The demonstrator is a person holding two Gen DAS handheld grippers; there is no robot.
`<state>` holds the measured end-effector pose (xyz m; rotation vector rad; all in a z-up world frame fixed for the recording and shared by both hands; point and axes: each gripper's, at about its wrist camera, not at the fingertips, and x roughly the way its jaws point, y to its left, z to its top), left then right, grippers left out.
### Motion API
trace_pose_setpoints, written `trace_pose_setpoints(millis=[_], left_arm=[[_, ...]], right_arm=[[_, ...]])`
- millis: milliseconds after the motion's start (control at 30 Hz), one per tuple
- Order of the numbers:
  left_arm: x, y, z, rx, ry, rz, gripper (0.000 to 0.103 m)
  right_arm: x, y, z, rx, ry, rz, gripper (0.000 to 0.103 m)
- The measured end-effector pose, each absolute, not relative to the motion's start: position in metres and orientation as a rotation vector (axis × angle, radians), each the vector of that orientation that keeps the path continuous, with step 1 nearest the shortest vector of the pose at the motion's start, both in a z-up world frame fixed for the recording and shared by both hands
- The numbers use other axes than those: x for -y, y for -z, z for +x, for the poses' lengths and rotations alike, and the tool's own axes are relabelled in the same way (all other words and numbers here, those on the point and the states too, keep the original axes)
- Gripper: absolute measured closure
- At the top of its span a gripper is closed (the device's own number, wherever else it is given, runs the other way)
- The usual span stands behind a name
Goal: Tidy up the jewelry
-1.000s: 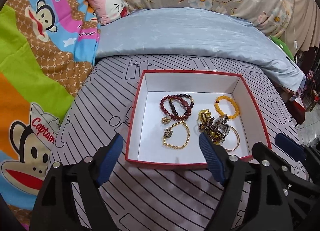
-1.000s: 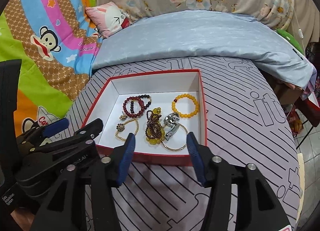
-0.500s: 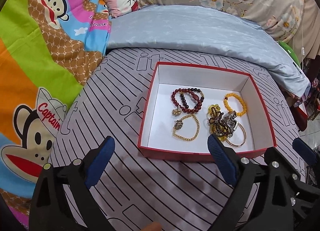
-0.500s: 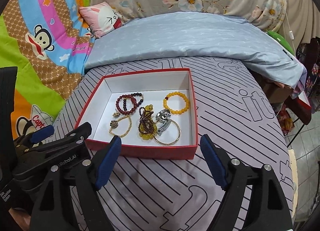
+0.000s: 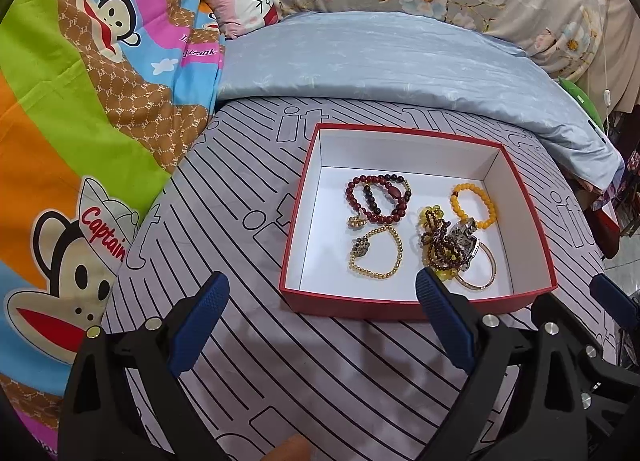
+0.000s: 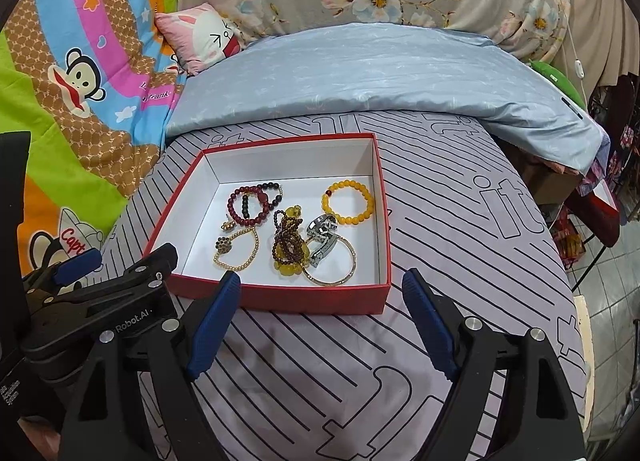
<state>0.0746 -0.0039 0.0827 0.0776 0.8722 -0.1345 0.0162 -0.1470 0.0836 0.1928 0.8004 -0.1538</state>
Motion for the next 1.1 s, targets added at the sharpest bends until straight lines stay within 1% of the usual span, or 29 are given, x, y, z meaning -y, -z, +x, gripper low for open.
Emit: trace_pose_setpoints(millis=[900,1100], left_arm=[[0.0018,-0.0819,0.0740,-0.872,0.124,0.082,0.013],[0.0021,-0.0817,0.0739,-0.867,0.118,0.088,0.011]], right_arm=[[0.1480,-0.0802,0.0143,-0.805,0.161,0.199,0.023],[0.1483,-0.0803,0.0141,-0.805,0.161,0.198,0.023]])
